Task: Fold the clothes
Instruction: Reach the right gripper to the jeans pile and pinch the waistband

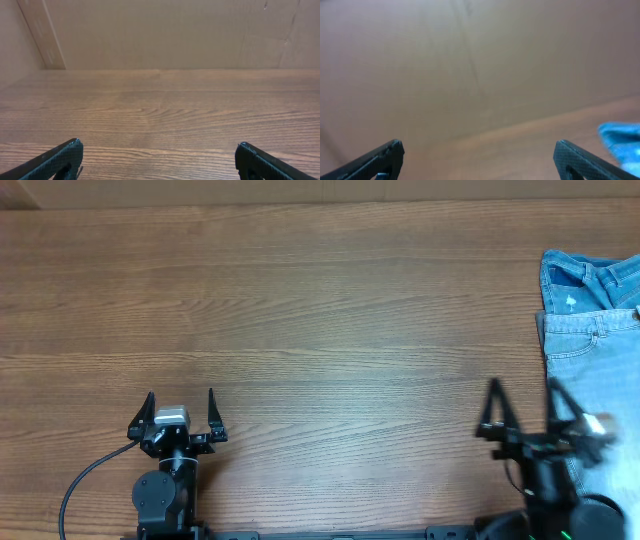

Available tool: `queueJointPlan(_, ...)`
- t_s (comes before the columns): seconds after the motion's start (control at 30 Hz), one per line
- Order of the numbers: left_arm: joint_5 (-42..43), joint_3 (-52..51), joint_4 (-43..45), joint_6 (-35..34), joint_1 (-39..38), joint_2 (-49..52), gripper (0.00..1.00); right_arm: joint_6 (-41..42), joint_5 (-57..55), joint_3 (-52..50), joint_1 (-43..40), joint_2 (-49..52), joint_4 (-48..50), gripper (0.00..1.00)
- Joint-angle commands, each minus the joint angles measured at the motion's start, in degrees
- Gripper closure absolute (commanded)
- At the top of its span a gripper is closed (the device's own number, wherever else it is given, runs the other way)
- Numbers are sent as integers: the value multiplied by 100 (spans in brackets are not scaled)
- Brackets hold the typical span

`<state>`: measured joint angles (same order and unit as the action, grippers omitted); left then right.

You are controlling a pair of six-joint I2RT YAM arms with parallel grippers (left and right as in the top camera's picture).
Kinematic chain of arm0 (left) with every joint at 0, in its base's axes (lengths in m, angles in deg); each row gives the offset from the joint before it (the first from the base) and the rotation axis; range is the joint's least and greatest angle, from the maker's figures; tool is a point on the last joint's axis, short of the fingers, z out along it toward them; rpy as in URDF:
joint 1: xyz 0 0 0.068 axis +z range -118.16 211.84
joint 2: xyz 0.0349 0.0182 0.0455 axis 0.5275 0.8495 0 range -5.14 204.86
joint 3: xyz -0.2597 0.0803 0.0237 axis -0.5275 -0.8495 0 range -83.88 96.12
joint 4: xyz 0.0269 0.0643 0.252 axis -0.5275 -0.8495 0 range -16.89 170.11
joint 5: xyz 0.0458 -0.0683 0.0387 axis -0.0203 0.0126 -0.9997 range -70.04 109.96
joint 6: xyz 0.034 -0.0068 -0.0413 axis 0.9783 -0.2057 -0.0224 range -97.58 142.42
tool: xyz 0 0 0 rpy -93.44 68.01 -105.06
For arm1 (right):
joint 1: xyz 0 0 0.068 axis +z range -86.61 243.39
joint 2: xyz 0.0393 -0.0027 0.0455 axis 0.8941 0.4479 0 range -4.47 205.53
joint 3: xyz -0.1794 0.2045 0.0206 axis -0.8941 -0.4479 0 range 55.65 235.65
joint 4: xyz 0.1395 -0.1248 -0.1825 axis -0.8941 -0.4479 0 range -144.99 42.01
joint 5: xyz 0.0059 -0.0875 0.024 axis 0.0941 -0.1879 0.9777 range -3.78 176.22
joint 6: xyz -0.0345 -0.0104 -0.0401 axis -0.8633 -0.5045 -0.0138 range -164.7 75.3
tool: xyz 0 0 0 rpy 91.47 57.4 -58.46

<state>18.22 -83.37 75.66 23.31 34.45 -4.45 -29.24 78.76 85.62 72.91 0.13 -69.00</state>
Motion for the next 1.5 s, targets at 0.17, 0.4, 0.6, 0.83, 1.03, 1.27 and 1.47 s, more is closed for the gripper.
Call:
queueJointPlan(0.17,-13,-24,22,85,-39,-42,0,63,-627,2776,11,2507,-918,0)
queueJointPlan(0.4,-13,-24,20,85,-39,-42,0,271,-675,2929,9,3335,-1191,0)
queueJointPlan(0.6,-13,-24,20,85,-39,-42,0,455,-1364,5622,-387,6194,-3681,0)
queueJointPlan(0.83,-13,-24,20,85,-39,-42,0,756,24,7252,-2664,8708,-4802,0)
queueJointPlan(1.03,-11,-24,20,85,-39,-42,0,994,-363,7241,-2953,9921,-4363,0)
queueJointPlan(1.27,-11,-24,20,85,-39,-42,0,2645,-820,7202,-2957,10205,-4011,8)
queueJointPlan(1.47,-11,-24,22,85,-39,-42,0,3797,-922,6424,-2957,10225,-3338,11)
